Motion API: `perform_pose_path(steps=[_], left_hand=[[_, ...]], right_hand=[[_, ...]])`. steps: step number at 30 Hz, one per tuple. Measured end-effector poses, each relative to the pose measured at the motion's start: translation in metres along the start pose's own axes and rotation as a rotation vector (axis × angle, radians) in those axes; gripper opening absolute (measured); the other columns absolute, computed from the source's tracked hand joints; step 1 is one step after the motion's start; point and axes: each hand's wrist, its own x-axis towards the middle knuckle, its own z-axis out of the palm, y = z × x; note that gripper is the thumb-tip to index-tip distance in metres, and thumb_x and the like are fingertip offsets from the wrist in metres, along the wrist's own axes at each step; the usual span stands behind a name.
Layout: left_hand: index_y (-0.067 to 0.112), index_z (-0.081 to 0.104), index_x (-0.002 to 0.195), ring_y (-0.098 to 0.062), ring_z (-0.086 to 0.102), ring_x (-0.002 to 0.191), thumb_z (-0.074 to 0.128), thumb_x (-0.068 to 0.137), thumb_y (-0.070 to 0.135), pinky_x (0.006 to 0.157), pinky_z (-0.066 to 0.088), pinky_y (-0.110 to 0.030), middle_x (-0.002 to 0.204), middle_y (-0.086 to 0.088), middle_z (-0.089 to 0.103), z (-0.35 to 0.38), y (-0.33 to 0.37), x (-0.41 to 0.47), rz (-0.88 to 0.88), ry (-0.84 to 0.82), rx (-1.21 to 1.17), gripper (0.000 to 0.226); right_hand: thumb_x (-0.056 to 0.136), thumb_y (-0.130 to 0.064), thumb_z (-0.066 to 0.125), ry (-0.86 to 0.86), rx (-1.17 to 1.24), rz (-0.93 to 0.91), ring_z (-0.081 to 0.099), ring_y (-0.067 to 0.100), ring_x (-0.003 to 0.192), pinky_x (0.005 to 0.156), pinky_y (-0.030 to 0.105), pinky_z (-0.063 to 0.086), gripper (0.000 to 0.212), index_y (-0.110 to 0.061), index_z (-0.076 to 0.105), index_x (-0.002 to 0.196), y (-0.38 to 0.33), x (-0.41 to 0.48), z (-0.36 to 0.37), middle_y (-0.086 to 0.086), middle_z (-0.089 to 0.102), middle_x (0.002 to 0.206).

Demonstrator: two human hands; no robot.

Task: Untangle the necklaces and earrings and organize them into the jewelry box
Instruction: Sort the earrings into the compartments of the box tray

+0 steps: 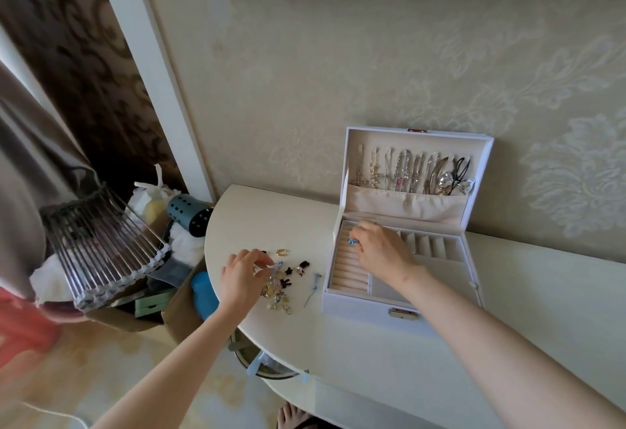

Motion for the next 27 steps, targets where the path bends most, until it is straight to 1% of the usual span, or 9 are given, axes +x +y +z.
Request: perform_pose_path(steps=[4, 8, 12, 15, 18, 20, 22, 25, 27], left_hand=[[0.022, 0.06, 0.088, -0.015, 0.051, 0.082, 0.067, 0.084, 0.019, 0.071, 0.044, -0.032, 0.089, 0.006, 0.056, -0.004, -0.003, -0.007, -0.05, 0.063, -0.054, 0.009], [0.021, 0.059, 0.088, -0.011, 0.054, 0.076, 0.068, 0.083, 0.022, 0.066, 0.047, -0.027, 0.091, 0.004, 0.06, -0.004, -0.007, -0.013, -0.097, -0.013, -0.093, 0.01], [0.016, 0.062, 0.096, -0.012, 0.054, 0.078, 0.066, 0.085, 0.02, 0.061, 0.038, -0.017, 0.095, 0.002, 0.06, -0.001, 0.004, -0.012, -0.02, 0.017, -0.091, 0.013], [0.023, 0.064, 0.102, -0.016, 0.05, 0.093, 0.064, 0.086, 0.029, 0.073, 0.038, -0.024, 0.102, 0.003, 0.055, 0.0, 0.012, -0.003, 0.081, 0.019, 0.087, 0.017], [0.028, 0.064, 0.103, -0.018, 0.044, 0.106, 0.057, 0.09, 0.031, 0.088, 0.033, -0.028, 0.109, 0.003, 0.052, -0.001, 0.021, 0.007, 0.107, -0.117, 0.278, 0.015], [0.029, 0.062, 0.103, -0.018, 0.044, 0.109, 0.055, 0.09, 0.028, 0.09, 0.033, -0.029, 0.112, 0.003, 0.052, -0.001, 0.029, 0.013, 0.097, -0.195, 0.361, 0.015], [0.027, 0.061, 0.103, -0.019, 0.045, 0.111, 0.056, 0.089, 0.025, 0.092, 0.034, -0.03, 0.114, 0.002, 0.052, 0.0, 0.033, 0.017, 0.086, -0.249, 0.398, 0.015], [0.024, 0.061, 0.103, -0.019, 0.044, 0.113, 0.059, 0.089, 0.023, 0.094, 0.035, -0.03, 0.117, 0.001, 0.05, -0.001, 0.035, 0.02, 0.097, -0.279, 0.437, 0.014], [0.024, 0.062, 0.103, -0.019, 0.043, 0.114, 0.06, 0.089, 0.021, 0.094, 0.035, -0.03, 0.119, 0.001, 0.048, -0.002, 0.035, 0.021, 0.12, -0.291, 0.451, 0.015]], right_hand=[[0.087, -0.001, 0.053, 0.132, 0.27, 0.064, 0.056, 0.018, 0.085, 0.077, 0.025, 0.042, 0.025, -0.006, 0.066, 0.108, 0.0, -0.003, -0.006, 0.006, 0.059, 0.104], [0.081, 0.007, 0.058, 0.295, 0.43, 0.124, 0.054, 0.011, 0.071, 0.07, 0.018, 0.038, 0.019, -0.003, 0.072, 0.089, -0.002, -0.003, -0.009, 0.009, 0.068, 0.091], [0.08, -0.002, 0.065, 0.337, 0.438, 0.148, 0.054, 0.01, 0.067, 0.064, 0.025, 0.046, 0.012, -0.011, 0.073, 0.085, -0.006, -0.004, -0.008, 0.003, 0.07, 0.084], [0.081, -0.003, 0.067, 0.347, 0.463, 0.136, 0.052, 0.006, 0.061, 0.061, 0.022, 0.046, 0.011, -0.013, 0.072, 0.083, -0.008, -0.003, -0.009, -0.001, 0.067, 0.082], [0.081, -0.002, 0.066, 0.35, 0.495, 0.121, 0.049, -0.003, 0.059, 0.059, 0.006, 0.037, 0.012, -0.012, 0.072, 0.084, -0.011, -0.002, -0.011, -0.007, 0.062, 0.08], [0.081, -0.001, 0.066, 0.343, 0.518, 0.132, 0.05, -0.004, 0.059, 0.059, 0.004, 0.037, 0.012, -0.011, 0.072, 0.085, -0.012, -0.002, -0.012, -0.009, 0.061, 0.079], [0.082, -0.001, 0.065, 0.331, 0.578, 0.176, 0.052, -0.002, 0.06, 0.062, 0.008, 0.042, 0.012, -0.01, 0.072, 0.086, -0.012, -0.002, -0.014, -0.008, 0.062, 0.075], [0.081, -0.006, 0.068, 0.323, 0.648, 0.268, 0.06, 0.009, 0.065, 0.066, 0.025, 0.051, 0.008, -0.011, 0.073, 0.084, -0.009, -0.003, -0.02, -0.003, 0.066, 0.071], [0.079, -0.007, 0.07, 0.294, 0.667, 0.326, 0.061, 0.012, 0.066, 0.068, 0.028, 0.051, 0.005, -0.01, 0.073, 0.08, -0.005, -0.002, -0.023, -0.002, 0.067, 0.068]])
